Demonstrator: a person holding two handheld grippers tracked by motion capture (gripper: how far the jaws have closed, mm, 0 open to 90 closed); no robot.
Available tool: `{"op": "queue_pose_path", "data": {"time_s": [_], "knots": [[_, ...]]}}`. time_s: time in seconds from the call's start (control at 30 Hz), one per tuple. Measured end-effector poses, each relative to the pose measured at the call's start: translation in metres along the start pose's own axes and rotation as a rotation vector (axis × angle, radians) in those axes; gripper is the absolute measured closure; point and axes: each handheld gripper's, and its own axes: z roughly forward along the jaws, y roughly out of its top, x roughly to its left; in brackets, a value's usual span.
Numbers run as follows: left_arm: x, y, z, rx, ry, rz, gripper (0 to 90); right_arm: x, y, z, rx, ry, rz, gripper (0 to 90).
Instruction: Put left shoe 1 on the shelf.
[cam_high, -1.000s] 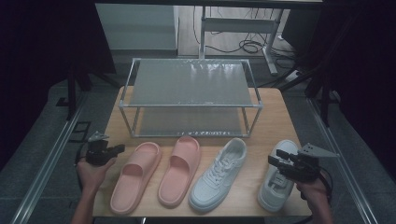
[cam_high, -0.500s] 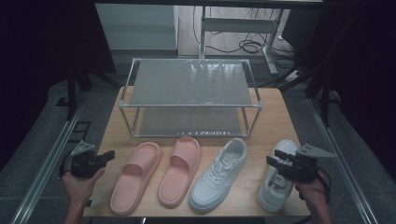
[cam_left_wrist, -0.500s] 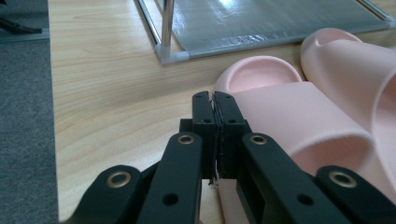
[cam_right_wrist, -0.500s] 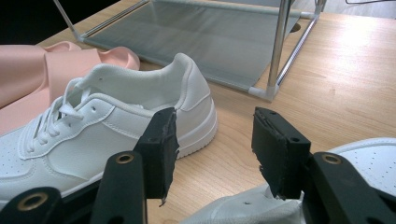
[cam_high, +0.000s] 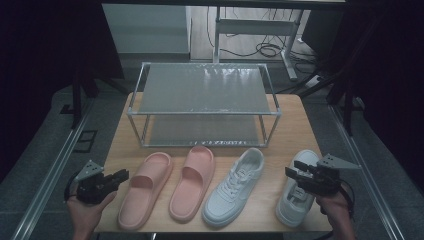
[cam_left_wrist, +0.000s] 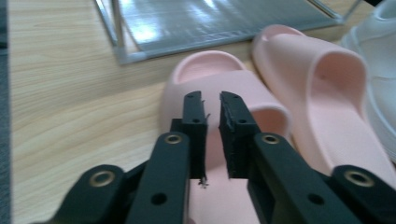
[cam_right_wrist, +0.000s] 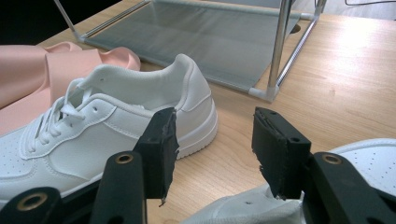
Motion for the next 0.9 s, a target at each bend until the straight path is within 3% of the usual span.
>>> {"op": "queue_pose_path", "data": {"time_s": [0.03,0.23,0.6,0.9], "knots": [[-0.004,-0.001,-0.001,0.000,-0.011,0.000,74.5,0.001,0.000,0.000,0.000,0.000,-0.002,50.2],[-0.019,-0.004,0.005,0.021,-0.022,0.014,68.8,0.003,0.000,0.003,0.007,0.007,-0.011,50.1],[-0.037,-0.016,0.020,0.074,-0.038,0.039,66.2,0.004,0.001,0.002,0.007,0.008,-0.010,50.1],[-0.047,-0.019,0.045,0.134,-0.045,0.061,64.9,0.003,0.000,0.002,0.005,0.006,-0.009,50.1]]}}
